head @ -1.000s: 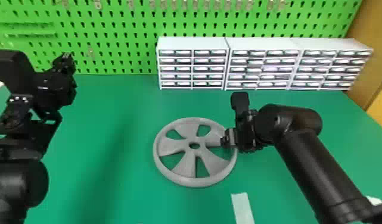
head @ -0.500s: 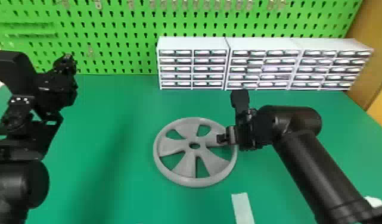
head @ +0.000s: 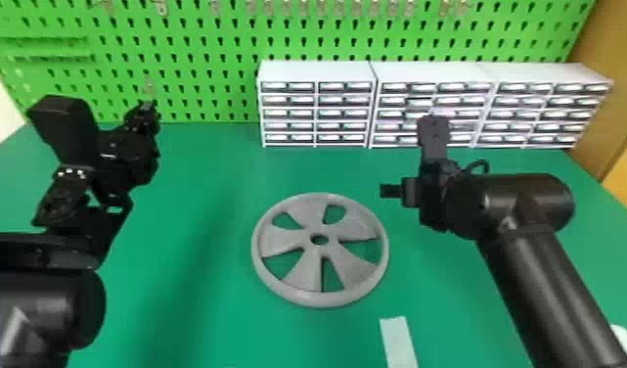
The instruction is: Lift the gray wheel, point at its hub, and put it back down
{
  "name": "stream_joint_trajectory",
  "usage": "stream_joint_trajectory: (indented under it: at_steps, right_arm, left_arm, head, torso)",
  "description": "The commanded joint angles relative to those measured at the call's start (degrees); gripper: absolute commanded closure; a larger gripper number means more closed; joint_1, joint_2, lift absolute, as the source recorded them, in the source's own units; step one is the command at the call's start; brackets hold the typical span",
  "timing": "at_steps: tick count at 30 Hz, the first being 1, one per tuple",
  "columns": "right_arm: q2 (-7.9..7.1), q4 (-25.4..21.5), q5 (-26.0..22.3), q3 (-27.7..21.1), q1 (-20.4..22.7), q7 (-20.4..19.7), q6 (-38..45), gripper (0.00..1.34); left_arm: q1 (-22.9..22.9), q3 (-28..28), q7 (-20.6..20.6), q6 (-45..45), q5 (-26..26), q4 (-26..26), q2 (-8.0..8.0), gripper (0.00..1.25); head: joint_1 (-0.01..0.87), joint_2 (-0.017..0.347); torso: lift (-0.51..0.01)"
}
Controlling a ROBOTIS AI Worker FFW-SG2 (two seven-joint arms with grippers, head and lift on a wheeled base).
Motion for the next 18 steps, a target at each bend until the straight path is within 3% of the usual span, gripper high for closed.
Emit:
stream_joint_trajectory:
  at_steps: [1, 5, 8, 11, 18]
  right_arm:
    - [-0.96, -5.4, 0.9, -2.0, 3.3, 0.0, -5.0, 0.04]
    - [-1.57, -9.4, 1.0, -3.3, 6.8, 0.1, -11.5, 0.02]
    - [-1.84, -11.6, 1.9, -4.2, 9.2, 1.4, -16.3, 0.02]
    - [-1.84, -12.8, 3.1, -5.2, 11.2, 3.9, -20.5, 0.02]
    - [-2.10, -13.8, 4.8, -5.4, 13.9, 8.5, -30.0, 0.02]
  left_arm:
    - [-0.8, -2.2, 0.0, 0.0, 0.1, 0.8, 0.17, 1.22]
    - [-1.2, -3.4, 0.0, 0.0, 0.1, 1.3, 0.44, 1.10]
    - [-1.7, -3.8, 0.0, -0.1, 0.1, 1.7, 0.44, 1.07]
    - [-2.1, -3.8, 0.0, -0.1, 0.1, 1.9, 0.44, 0.96]
    - [-2.5, -3.7, 0.1, -0.4, -0.9, 2.6, 0.44, 0.86]
  head:
    - [0.692, 0.048]
    - [0.692, 0.048]
    - [0.692, 0.048]
    - [0.692, 0.048]
    - [0.692, 0.048]
  torso:
    - [-0.088]
    - [-0.088]
    - [-0.088]
    - [-0.088]
    - [-0.088]
